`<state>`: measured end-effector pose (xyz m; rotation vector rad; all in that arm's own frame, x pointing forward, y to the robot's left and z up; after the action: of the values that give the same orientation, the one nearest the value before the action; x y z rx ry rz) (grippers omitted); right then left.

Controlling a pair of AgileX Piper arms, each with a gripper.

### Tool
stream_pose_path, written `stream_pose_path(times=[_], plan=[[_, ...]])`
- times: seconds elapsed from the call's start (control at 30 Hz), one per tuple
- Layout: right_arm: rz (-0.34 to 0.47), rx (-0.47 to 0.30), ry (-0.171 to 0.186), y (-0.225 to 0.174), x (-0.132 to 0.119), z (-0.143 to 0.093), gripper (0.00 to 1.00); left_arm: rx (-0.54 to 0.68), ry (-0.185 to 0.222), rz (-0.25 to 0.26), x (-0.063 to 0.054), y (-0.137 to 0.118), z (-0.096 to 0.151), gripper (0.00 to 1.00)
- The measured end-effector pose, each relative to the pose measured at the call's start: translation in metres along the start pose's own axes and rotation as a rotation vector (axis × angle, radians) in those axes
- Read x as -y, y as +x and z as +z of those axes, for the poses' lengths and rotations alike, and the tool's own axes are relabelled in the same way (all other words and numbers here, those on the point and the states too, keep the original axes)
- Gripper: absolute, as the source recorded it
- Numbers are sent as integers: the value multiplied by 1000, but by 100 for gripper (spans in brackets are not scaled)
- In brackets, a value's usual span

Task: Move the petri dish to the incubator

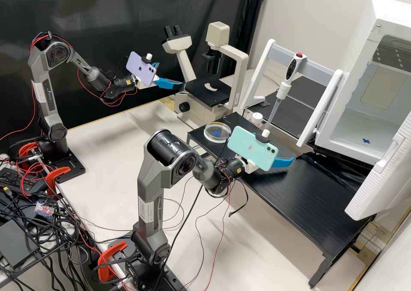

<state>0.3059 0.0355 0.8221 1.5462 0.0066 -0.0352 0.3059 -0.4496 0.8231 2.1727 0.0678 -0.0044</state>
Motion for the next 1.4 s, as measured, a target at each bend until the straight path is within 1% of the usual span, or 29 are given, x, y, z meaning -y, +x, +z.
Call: stream_pose_path(times=[0.23, 0.33, 0.37, 0.4, 0.47, 0.53, 0.57, 0.63, 0.67, 0.73, 0.77, 0.8, 0.87, 0.9, 1.0, 1.17, 1.3, 1.4], plan=[[1, -1, 0, -1, 1, 1, 100, 0, 0, 0, 0, 0, 0, 100], [10, 2, 2, -10, 1, 4, 100, 0, 0, 0, 0, 0, 0, 100], [14, -10, 4, -15, 0, 4, 100, 0, 0, 0, 0, 0, 0, 100], [21, -16, 12, -20, -1, 4, 100, 0, 0, 0, 0, 0, 0, 100], [39, -40, 29, -30, -4, 3, 100, 0, 0, 0, 0, 0, 0, 100], [65, -84, 42, -43, -6, -1, 100, 0, 0, 0, 0, 0, 0, 100], [71, -96, 44, -47, -7, -2, 100, 0, 0, 0, 0, 0, 0, 100], [84, -155, 44, -61, -4, -10, 100, 0, 0, 0, 0, 0, 0, 100], [84, -165, 44, -64, -3, -11, 100, 0, 0, 0, 0, 0, 0, 100], [63, -225, 44, -73, 6, -21, 100, 0, 0, 0, 0, 0, 0, 100], [52, -255, 37, -76, 11, -25, 100, 0, 0, 0, 0, 0, 0, 100], [42, -265, 32, -78, 14, -27, 100, 0, 0, 0, 0, 0, 0, 100], [-6, -310, 5, -86, 28, -37, 100, 0, 0, 0, 0, 0, 0, 100], [-12, -312, -3, -87, 31, -38, 100, 0, 0, 0, 0, 0, 0, 100], [-62, -352, -36, -95, 47, -50, 100, 0, 0, 0, 0, 0, 0, 100], [-117, -417, -75, -105, 65, -66, 100, 0, 0, 0, 0, 0, 0, 100], [-174, -429, -106, -107, 80, -69, 100, 0, 0, 0, 0, 0, 0, 100], [-189, -416, -122, -103, 87, -69, 100, 0, 0, 0, 0, 0, 0, 100]])
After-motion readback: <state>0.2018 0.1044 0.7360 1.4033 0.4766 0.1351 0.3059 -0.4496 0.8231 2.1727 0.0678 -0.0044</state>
